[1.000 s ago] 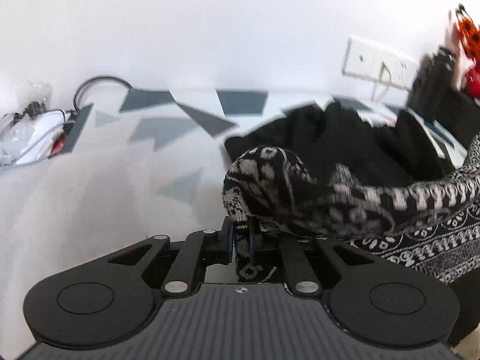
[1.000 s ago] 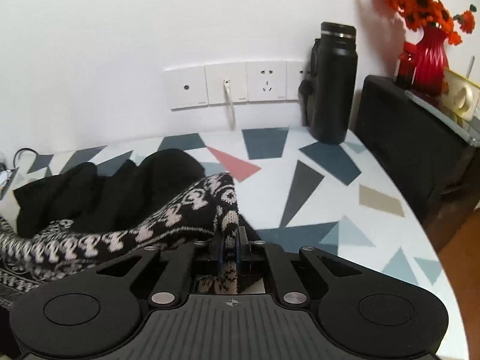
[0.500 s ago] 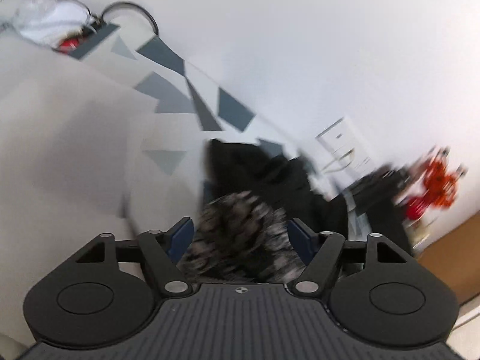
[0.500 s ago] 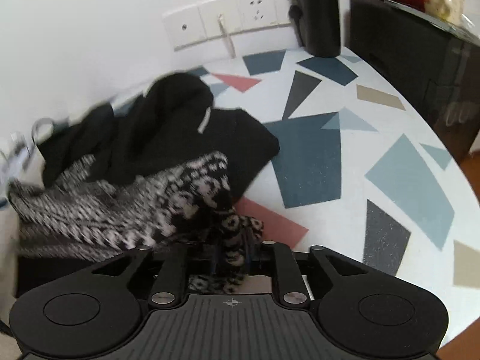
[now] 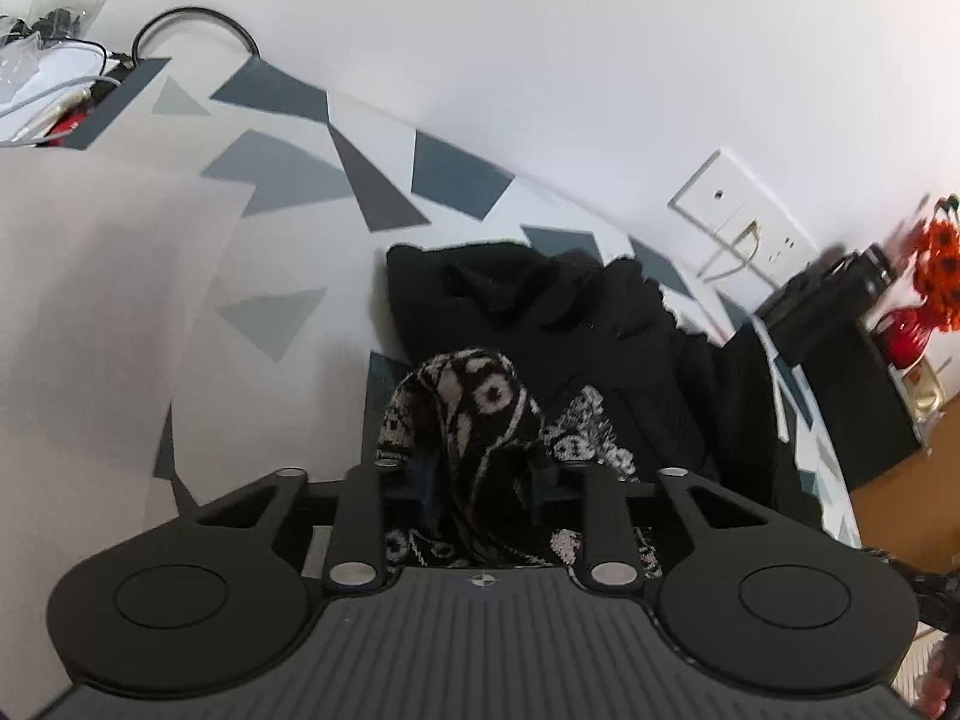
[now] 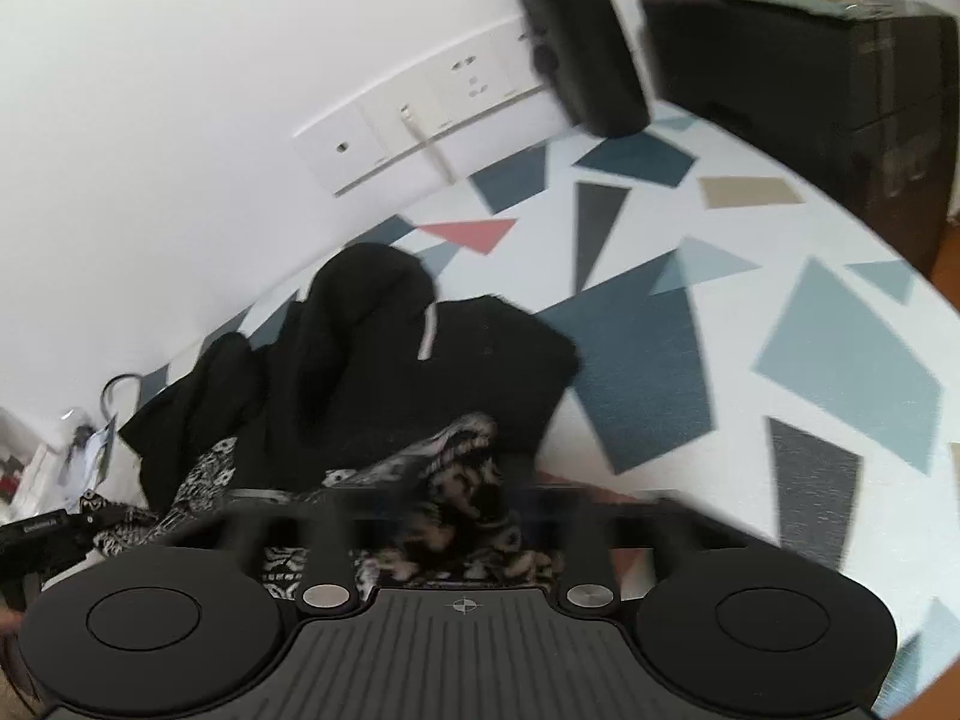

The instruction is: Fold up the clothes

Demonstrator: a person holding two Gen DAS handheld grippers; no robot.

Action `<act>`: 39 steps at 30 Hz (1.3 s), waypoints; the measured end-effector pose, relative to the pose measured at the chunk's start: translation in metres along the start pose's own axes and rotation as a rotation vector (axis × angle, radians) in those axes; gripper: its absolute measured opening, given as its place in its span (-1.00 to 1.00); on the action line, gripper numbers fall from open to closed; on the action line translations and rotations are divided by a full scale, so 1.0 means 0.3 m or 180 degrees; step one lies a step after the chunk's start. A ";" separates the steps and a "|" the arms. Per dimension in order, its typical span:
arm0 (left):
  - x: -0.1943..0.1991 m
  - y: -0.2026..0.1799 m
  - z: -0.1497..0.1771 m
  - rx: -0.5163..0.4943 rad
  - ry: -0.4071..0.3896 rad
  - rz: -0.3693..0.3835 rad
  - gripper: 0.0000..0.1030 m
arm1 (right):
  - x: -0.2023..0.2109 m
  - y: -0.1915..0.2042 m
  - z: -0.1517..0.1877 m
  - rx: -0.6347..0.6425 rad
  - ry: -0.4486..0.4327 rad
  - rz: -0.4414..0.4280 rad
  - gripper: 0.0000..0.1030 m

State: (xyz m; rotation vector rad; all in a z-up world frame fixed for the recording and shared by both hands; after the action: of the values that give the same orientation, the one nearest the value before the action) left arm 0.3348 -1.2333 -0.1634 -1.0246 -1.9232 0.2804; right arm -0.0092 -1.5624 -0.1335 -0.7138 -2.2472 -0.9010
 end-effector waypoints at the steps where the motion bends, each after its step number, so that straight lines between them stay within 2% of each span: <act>1: 0.018 0.002 -0.005 0.0041 -0.0053 0.0025 -0.65 | 0.003 0.013 -0.003 0.0053 -0.0011 -0.0027 -0.77; 4: 0.114 -0.007 0.000 0.0063 -0.0222 0.0156 -0.67 | 0.065 0.061 0.013 0.0319 -0.0012 -0.0323 -0.78; 6: 0.145 0.012 0.049 0.0065 -0.0171 0.0143 -0.68 | 0.073 0.065 0.064 0.0536 0.0216 -0.0362 -0.78; 10: 0.139 0.073 0.189 -0.0039 0.0139 -0.0077 -0.73 | -0.001 0.029 0.226 0.0997 0.0764 0.0048 -0.77; 13: 0.129 0.091 0.245 -0.0122 0.0200 -0.0171 -0.73 | -0.040 0.021 0.260 0.1067 0.0748 0.0224 -0.76; 19: 0.137 0.080 0.266 -0.0256 0.0168 -0.0241 -0.73 | -0.086 0.056 0.248 0.1505 0.0799 0.0449 -0.78; 24: 0.164 0.082 0.305 -0.0153 0.0116 -0.0226 -0.75 | -0.162 0.084 0.196 0.1684 0.0855 0.0533 -0.78; 28: 0.175 0.068 0.334 -0.0048 0.0040 -0.0256 -0.75 | -0.235 0.109 0.130 0.1945 0.0795 0.0628 -0.78; 31: 0.166 0.050 0.345 0.0028 -0.0005 -0.0266 -0.75 | -0.279 0.109 0.080 0.1955 0.0759 0.0643 -0.78; 36: 0.132 0.010 0.342 -0.0048 -0.0020 -0.0343 -0.75 | -0.323 0.102 0.020 0.1972 0.0750 0.0644 -0.78; 39: 0.121 0.000 0.337 -0.0127 -0.0003 -0.0404 -0.75 | -0.296 0.090 0.037 0.2028 0.0740 0.0616 -0.77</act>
State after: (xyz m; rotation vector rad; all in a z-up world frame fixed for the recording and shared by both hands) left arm 0.2448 -1.1857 -0.1977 -0.9237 -1.9922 0.1710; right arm 0.0645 -1.5596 -0.1909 -0.4835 -2.0379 -0.1365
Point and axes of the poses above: each gripper's, at about its wrist camera, not at the fingertips, and x roughly against the way its jaws point, y to its left, z to its underside, the point moved 8 cm from there along -x, roughly the way its jaws point, and after that the axes turned 4 degrees about z, right-handed, at the moved point
